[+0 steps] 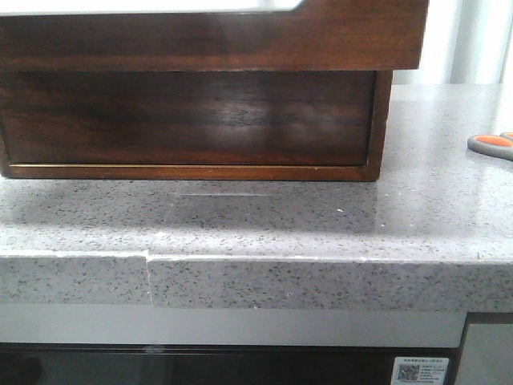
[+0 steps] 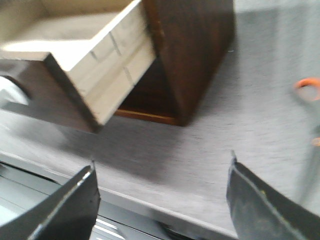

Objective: Put scissors in drawer with both arms
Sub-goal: 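Lower the right gripper onto the grey-and-orange scissors and grasp them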

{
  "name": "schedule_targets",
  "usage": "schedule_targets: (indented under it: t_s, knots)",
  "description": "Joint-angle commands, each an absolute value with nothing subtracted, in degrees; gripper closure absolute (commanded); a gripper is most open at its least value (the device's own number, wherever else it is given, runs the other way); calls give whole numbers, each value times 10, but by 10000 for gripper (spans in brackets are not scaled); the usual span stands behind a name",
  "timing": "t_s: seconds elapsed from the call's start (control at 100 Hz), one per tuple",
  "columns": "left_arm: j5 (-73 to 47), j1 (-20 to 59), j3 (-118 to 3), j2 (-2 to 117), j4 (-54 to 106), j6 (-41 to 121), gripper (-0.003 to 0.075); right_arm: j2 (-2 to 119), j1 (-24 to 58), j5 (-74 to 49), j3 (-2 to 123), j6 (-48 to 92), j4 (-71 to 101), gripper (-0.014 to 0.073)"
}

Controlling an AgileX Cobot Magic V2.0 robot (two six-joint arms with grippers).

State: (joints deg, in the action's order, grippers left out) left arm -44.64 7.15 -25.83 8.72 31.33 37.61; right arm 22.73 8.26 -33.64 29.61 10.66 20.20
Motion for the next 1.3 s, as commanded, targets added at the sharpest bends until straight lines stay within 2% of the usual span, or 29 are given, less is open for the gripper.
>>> schedule_targets:
  t_s: [0.0, 0.15, 0.26, 0.42, 0.64, 1.1, 1.2, 1.29]
  knots:
    - [-416, 73, -278, 93, 321, 378, 739, 278, 80, -338, 357, 76, 121, 111]
    - [-416, 74, -278, 93, 330, 378, 739, 385, 80, -392, 435, -59, -56, 111]
    - [-416, 74, -278, 93, 335, 378, 739, 480, 80, -429, 480, -106, -124, 111]
    - [-416, 74, -278, 91, 363, 378, 739, 613, 69, -416, 522, -111, -128, 111]
    - [-417, 75, -278, 90, 383, 378, 739, 741, 13, -367, 559, -130, -127, 111]
    - [-419, 75, -278, 90, 384, 378, 739, 851, -36, -322, 559, -130, -89, 115]
    - [-419, 75, -278, 90, 384, 378, 739, 867, -36, -322, 559, -130, -78, 191]
    - [-419, 75, -278, 90, 384, 378, 739, 879, -36, -336, 559, -130, -56, 358]
